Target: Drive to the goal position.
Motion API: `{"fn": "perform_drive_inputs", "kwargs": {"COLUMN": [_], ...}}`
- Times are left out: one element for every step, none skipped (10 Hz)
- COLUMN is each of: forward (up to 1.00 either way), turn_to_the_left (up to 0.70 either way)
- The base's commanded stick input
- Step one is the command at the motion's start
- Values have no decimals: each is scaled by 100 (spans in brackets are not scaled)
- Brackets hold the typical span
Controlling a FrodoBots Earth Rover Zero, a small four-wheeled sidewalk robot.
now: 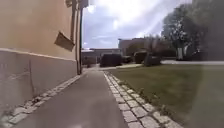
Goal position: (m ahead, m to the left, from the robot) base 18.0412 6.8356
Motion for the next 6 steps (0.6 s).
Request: {"fn": "perform_drive_inputs", "kwargs": {"forward": [100,100,100,100,100,100], "turn_to_the_left": [1,1,1,1,1,1]}}
